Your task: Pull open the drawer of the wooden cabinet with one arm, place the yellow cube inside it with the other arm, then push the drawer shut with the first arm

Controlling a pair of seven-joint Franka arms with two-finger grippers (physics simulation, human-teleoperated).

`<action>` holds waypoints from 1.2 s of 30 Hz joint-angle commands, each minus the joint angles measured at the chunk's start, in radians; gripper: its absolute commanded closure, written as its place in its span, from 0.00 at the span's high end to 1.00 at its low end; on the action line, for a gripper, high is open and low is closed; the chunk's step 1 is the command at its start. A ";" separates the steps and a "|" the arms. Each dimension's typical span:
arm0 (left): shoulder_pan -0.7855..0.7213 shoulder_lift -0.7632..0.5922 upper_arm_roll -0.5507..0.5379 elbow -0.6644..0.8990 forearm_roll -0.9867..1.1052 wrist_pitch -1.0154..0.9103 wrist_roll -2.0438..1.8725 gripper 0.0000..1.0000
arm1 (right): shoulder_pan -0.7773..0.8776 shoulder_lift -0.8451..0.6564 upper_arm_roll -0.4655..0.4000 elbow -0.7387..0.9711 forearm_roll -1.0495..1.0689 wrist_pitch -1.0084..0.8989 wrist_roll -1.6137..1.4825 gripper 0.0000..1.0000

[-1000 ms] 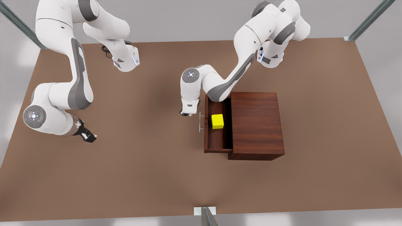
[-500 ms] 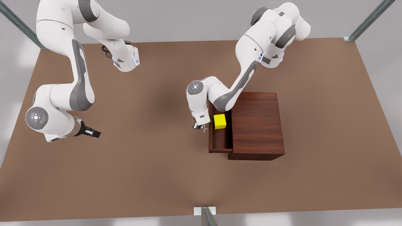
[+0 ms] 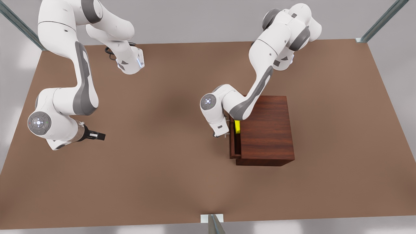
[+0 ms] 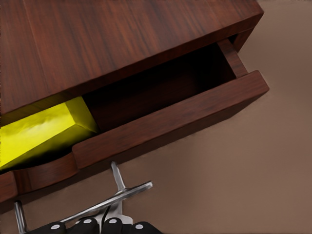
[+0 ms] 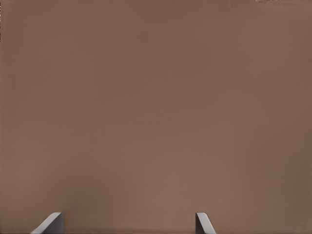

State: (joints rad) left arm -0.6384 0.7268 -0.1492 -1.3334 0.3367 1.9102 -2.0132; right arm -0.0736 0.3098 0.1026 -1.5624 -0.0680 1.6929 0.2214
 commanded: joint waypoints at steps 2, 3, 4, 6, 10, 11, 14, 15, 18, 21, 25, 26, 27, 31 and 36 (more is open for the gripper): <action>0.006 -0.001 0.003 0.000 0.001 -0.062 0.122 0.00 | 0.000 0.000 0.000 0.001 0.000 0.001 -0.120 1.00; 0.006 -0.001 0.005 0.000 0.001 -0.062 0.126 0.00 | 0.000 0.000 0.000 -0.001 0.000 0.001 -0.120 1.00; 0.006 -0.001 0.007 0.000 0.001 -0.062 0.128 0.00 | 0.000 0.000 0.000 0.001 0.000 0.001 -0.120 1.00; 0.013 -0.003 0.007 0.000 0.001 -0.063 0.149 0.00 | 0.000 0.000 0.000 0.001 0.000 0.001 -0.120 1.00; 0.026 -0.006 0.020 0.002 0.002 -0.105 0.200 0.00 | 0.000 0.000 0.000 0.001 0.000 0.001 -0.120 1.00; 0.031 -0.006 0.022 0.003 0.004 -0.106 0.202 0.00 | 0.000 0.000 0.000 0.001 0.000 0.001 -0.120 1.00; 0.032 -0.009 0.033 0.013 -0.004 -0.106 0.211 0.00 | 0.000 0.000 0.000 0.001 0.000 0.001 -0.120 1.00; 0.032 -0.014 0.034 0.023 -0.015 -0.103 0.198 0.14 | 0.000 0.000 0.000 0.001 0.000 0.001 -0.120 1.00; 0.101 -0.144 0.026 0.092 -0.194 -0.117 0.217 1.00 | 0.000 0.000 0.000 0.001 0.000 0.001 -0.120 1.00; 0.486 -0.382 0.026 0.077 -0.441 -0.471 1.204 1.00 | 0.000 0.000 0.000 0.001 0.000 0.001 -0.120 1.00; 0.588 -0.466 0.115 0.003 -0.340 -0.567 2.052 1.00 | 0.000 0.000 0.000 0.001 -0.001 0.001 -0.120 1.00; 0.589 -0.555 0.118 -0.148 -0.355 -0.414 2.053 1.00 | 0.000 0.000 0.000 0.001 -0.001 0.001 -0.120 1.00; 0.588 -0.716 0.117 -0.426 -0.355 -0.174 2.052 1.00 | 0.000 0.000 0.000 0.001 -0.001 0.001 -0.120 1.00; 0.577 -0.661 0.109 -0.331 -0.381 -0.177 2.030 1.00 | 0.000 0.000 0.000 0.001 -0.001 -0.001 -0.120 1.00; 0.574 -0.639 0.105 -0.305 -0.392 -0.178 2.024 1.00 | -0.002 0.002 0.000 0.001 -0.001 0.004 -0.103 1.00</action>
State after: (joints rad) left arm -0.0674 0.0871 -0.0440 -1.6398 -0.0478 1.7017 -0.7730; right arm -0.0752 0.3157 0.1027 -1.5622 -0.0709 1.6934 0.1214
